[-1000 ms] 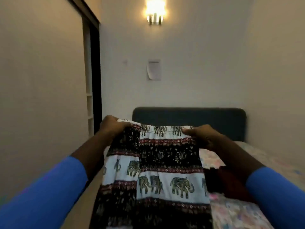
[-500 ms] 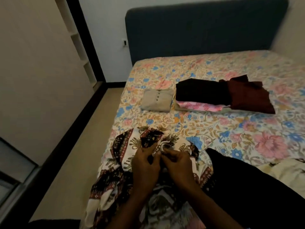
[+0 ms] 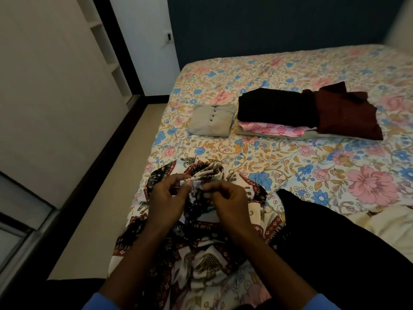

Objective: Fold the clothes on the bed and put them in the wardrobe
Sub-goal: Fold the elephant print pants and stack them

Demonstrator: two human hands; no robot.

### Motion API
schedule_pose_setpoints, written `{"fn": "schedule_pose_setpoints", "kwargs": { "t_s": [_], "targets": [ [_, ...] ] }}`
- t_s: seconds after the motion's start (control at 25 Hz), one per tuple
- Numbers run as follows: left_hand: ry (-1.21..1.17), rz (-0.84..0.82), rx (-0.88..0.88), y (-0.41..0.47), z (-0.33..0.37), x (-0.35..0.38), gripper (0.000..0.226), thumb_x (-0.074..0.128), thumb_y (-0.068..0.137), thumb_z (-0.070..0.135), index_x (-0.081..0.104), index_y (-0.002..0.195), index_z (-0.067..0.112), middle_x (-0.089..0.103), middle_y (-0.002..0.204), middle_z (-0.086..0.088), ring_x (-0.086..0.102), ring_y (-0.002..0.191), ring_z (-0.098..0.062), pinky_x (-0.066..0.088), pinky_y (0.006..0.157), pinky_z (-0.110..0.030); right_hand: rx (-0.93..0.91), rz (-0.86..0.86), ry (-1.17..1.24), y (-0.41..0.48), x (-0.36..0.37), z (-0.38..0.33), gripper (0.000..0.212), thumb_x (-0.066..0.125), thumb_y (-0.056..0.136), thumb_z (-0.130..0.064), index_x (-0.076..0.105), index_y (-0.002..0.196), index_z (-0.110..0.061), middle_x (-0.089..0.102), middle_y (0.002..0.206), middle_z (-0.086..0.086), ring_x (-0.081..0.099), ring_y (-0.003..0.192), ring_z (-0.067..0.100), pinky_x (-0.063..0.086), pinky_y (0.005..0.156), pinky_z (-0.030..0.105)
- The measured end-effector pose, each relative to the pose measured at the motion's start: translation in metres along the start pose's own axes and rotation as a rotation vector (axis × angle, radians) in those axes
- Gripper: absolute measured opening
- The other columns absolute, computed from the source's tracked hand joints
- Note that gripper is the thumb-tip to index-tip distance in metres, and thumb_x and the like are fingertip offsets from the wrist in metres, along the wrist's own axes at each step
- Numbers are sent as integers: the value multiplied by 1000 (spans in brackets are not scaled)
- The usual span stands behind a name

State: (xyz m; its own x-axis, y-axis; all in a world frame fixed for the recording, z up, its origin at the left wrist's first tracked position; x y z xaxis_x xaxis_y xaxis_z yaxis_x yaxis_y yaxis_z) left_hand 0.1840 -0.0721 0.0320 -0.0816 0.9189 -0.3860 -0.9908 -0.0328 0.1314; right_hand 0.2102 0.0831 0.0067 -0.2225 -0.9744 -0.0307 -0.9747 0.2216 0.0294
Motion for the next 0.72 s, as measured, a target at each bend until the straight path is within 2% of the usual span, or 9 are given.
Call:
{"fn": "schedule_pose_setpoints", "kwargs": {
  "t_s": [0.08,0.16,0.2,0.28,0.36,0.4,0.48,0.64,0.72],
  "targets": [
    [37,-146,76,7,-6,-22,16,61,104,28,74,108,35,67,81,-15,65,72,-23,54,71,-39,-229,47,-258,15,-13,-4,58,67,87,-8,57,140,-30,54,145,-5,50,137,16,47,111,35],
    [45,-244,154,8,-8,-43,19,54,107,30,73,112,31,61,85,-25,58,70,-36,45,70,-36,-338,-196,-442,33,-19,-6,85,72,83,-21,34,157,-38,33,162,-14,28,151,8,27,121,29],
    [37,-278,191,7,-6,-51,22,51,107,31,72,113,28,65,89,-20,61,76,-38,47,72,-38,-304,-360,-420,37,-17,-10,86,74,83,-20,34,158,-38,35,161,-17,33,149,3,31,119,27],
    [47,-291,260,4,-5,-62,26,46,107,26,72,112,24,72,101,-1,67,93,-28,52,83,-41,-196,-529,-273,42,-12,-13,61,78,86,-11,59,142,-27,65,137,-11,62,122,3,54,100,29],
    [65,-206,317,2,-4,-72,29,42,108,23,70,114,23,72,112,7,67,108,-17,53,93,-40,-128,-514,-128,38,-7,-22,25,81,87,-8,74,111,-11,77,99,0,74,88,13,59,77,33],
    [73,-144,347,2,0,-78,29,41,109,23,69,115,23,71,114,8,66,111,-14,53,95,-39,-103,-500,-64,34,-5,-28,17,81,86,-8,75,102,-8,77,92,6,74,84,20,59,74,36],
    [113,-29,401,6,5,-89,30,39,108,23,68,115,23,69,114,9,64,111,-11,52,94,-37,-98,-499,16,28,-4,-48,12,78,88,-7,73,99,-8,77,98,14,75,94,30,62,79,38],
    [296,127,342,15,27,-112,32,36,105,37,66,112,27,67,107,6,63,100,-13,53,87,-47,-249,-446,0,25,12,-100,20,73,93,-9,73,111,1,77,105,17,74,99,36,61,89,53],
    [353,159,450,11,47,-125,39,38,103,53,62,125,31,63,120,9,60,112,-10,51,96,-48,-358,-441,-52,21,31,-131,20,75,92,-10,75,110,-1,78,103,14,74,98,34,61,89,51]
  ]
}}
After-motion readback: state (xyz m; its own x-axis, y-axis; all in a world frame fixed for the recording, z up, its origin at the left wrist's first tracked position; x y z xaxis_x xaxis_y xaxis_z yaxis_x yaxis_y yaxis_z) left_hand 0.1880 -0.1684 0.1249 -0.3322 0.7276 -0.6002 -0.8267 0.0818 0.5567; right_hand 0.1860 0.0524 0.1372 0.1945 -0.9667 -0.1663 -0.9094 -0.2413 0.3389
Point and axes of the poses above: each hand's wrist, its own y-axis towards the middle knuckle, its own x-axis out of the palm, z = x × y, the point moved 1 cm from there along y, towards the middle knuckle
